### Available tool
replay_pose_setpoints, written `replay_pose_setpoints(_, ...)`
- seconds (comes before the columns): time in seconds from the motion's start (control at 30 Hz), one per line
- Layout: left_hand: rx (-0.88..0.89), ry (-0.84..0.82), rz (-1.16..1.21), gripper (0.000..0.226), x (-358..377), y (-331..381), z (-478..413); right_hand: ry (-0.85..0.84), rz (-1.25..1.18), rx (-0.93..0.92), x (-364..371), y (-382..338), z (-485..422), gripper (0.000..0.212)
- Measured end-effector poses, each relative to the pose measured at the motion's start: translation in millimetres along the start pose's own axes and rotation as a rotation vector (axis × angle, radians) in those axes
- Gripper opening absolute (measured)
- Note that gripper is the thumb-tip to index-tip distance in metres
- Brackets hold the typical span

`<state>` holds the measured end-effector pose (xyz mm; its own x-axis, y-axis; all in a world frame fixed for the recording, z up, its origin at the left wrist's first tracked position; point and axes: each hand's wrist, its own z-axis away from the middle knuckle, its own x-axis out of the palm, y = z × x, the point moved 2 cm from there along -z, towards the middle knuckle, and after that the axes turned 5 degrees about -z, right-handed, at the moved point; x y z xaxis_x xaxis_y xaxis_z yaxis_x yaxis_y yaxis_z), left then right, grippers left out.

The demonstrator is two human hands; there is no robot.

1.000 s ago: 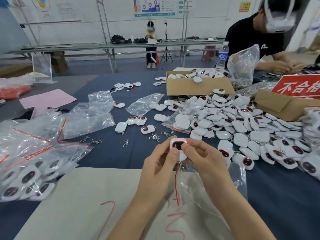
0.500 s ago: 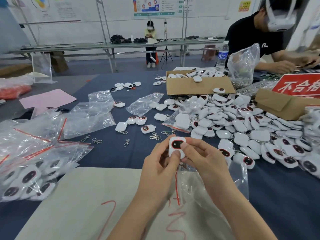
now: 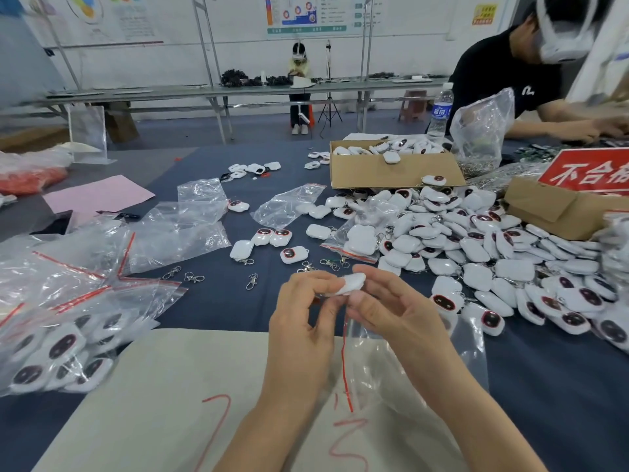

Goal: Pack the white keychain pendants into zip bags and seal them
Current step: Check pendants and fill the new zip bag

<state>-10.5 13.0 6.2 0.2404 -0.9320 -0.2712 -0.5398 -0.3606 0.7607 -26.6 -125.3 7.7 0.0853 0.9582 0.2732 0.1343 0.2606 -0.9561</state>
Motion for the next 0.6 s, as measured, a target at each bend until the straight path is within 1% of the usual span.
replay_pose_setpoints(0.07, 0.043, 0.019, -0.028, 0.043, -0.9, -0.1, -0.2, -0.02, 0.025, -0.004, -0.1, -0.7, 0.0, 0.044)
replay_pose_setpoints(0.27, 0.077, 0.021, -0.032, 0.041, 0.0, -6.1, 0.3, -0.013, 0.016, -0.018, -1.0, -0.9, 0.9, 0.046)
replay_pose_setpoints(0.37, 0.07, 0.012, -0.013, 0.043, -0.7, -4.1, -0.1, -0.015, 0.011, -0.022, -0.2, -1.3, 1.2, 0.044)
replay_pose_setpoints(0.5, 0.062, -0.011, 0.021, 0.045, -3.3, -0.4, -2.2, -0.062, -0.012, -0.035, 1.3, -2.8, 3.2, 0.033)
replay_pose_setpoints(0.57, 0.072, -0.01, 0.035, 0.047, -4.7, 2.5, -2.9, -0.047, -0.032, -0.036, 3.1, -4.1, 3.7, 0.027)
replay_pose_setpoints(0.6, 0.058, -0.013, 0.046, 0.047, -4.7, 3.8, -3.1, -0.027, -0.044, -0.04, 3.0, -4.3, 3.2, 0.028)
